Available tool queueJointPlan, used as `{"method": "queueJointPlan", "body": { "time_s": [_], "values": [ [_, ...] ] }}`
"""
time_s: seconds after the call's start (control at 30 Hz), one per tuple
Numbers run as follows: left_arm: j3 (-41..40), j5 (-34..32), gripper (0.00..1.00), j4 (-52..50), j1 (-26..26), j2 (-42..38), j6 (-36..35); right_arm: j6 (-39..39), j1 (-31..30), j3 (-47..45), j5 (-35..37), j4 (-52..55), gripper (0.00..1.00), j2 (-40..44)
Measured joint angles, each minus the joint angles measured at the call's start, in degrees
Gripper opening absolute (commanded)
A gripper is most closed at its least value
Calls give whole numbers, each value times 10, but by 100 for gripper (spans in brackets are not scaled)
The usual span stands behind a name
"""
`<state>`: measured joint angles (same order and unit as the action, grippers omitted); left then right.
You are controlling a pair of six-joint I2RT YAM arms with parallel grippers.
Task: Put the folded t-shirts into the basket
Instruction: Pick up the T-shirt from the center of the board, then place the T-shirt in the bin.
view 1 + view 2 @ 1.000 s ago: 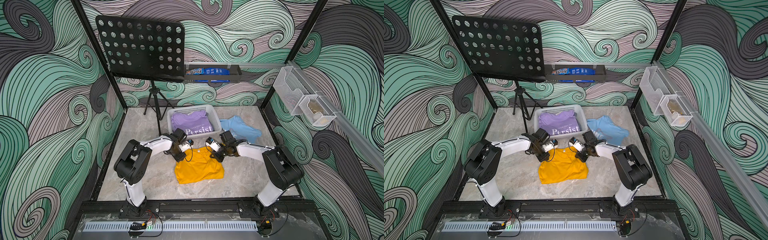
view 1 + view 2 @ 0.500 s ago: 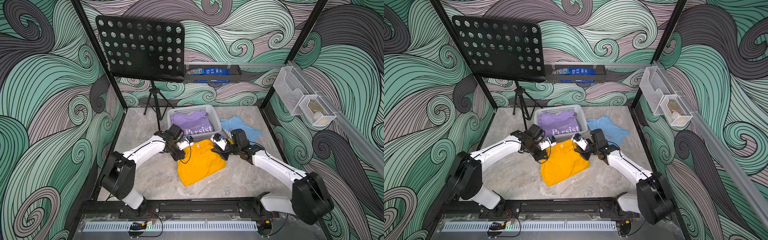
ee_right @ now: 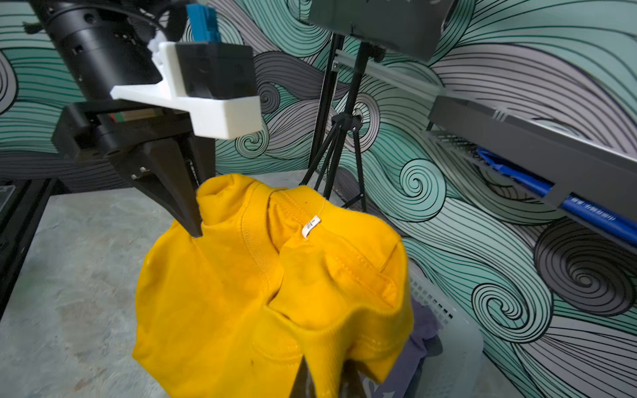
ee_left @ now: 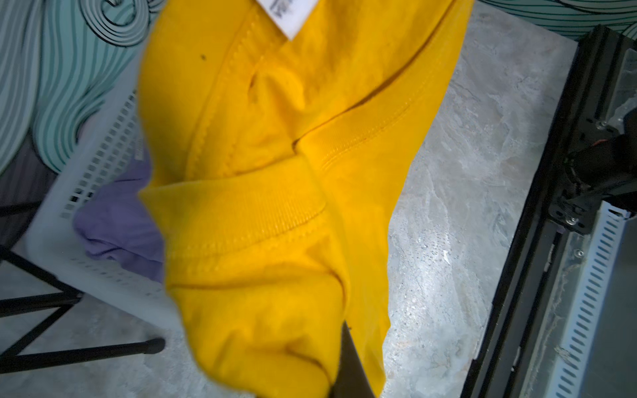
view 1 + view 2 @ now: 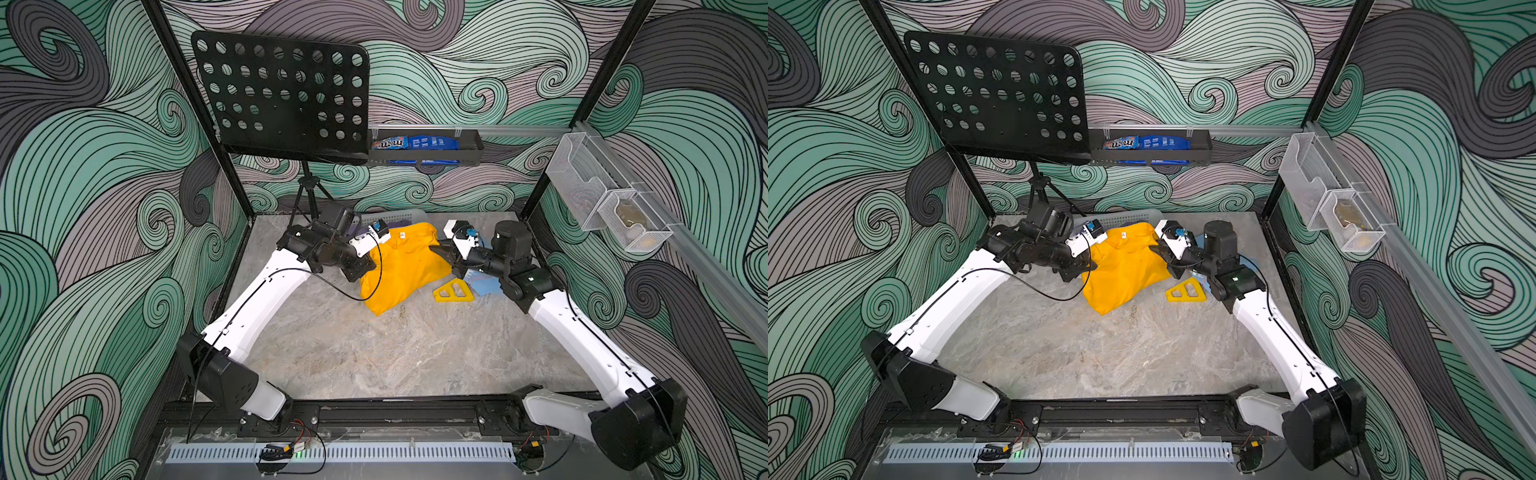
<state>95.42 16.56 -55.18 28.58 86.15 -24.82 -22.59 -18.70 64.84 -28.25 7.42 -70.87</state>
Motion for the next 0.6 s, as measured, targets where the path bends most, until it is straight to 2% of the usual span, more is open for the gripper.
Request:
{"method": "queueJointPlan", "body": {
  "time_s": [0.17,0.37,0.6],
  "values": [
    [108,-32,0,12,-15,54,-2,42,1,75,33,-28,0,-73],
    [224,-59,0,26,-45,181,-16,81,-3,125,80,-56,0,-157],
    [268,-73,0,28,-74,267,-30,102,-10,146,102,-65,0,-238]
  ]
}}
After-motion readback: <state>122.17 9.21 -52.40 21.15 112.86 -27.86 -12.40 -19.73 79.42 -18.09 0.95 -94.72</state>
